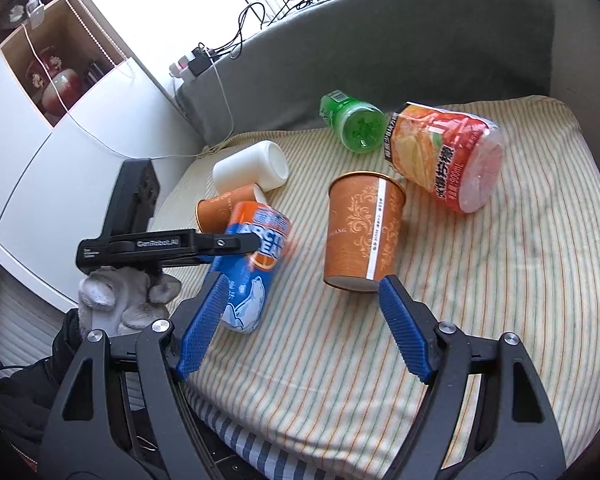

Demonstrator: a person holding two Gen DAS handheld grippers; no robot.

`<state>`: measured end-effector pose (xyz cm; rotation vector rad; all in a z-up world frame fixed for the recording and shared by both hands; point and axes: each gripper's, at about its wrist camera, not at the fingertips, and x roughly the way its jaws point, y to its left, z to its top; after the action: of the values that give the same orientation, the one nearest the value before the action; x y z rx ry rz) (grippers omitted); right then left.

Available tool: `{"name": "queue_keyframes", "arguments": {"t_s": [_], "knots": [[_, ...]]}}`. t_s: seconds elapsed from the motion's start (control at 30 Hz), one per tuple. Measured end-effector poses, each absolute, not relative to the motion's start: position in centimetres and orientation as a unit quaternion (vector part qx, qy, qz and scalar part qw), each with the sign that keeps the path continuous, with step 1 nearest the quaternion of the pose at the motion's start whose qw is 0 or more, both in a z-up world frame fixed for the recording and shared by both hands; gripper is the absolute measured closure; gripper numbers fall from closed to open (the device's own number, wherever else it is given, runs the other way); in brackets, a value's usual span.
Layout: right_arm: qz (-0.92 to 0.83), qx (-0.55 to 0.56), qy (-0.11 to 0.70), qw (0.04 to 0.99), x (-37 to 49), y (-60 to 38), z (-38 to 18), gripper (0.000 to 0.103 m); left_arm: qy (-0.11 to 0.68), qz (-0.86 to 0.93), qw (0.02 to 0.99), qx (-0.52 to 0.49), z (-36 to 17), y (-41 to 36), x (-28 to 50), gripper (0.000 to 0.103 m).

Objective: Flip cup upright
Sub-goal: 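Grasp the lying blue cup around its body with the left tool, then lift and rotate the blue cup open end up with the left tool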

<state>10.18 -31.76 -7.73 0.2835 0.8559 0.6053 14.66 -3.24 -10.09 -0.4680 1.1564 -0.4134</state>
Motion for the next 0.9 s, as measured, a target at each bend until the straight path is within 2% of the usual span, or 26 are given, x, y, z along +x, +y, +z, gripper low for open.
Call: {"name": "queue_keyframes", "arguments": {"t_s": [0.4,0.9], "knots": [[0.279,0.145,0.418,0.852,10.3,-32.0,-8.9,0.023,0.458,-0.181,0.861,-0.126,-6.4,-5.4,13.0,0.044],[0.216,0.092,0.383,0.893,8.5,-31.8,-8.2,0.023,0.401,-0.158,0.901,-0.047,-5.5,-7.5,12.0,0.044]]}}
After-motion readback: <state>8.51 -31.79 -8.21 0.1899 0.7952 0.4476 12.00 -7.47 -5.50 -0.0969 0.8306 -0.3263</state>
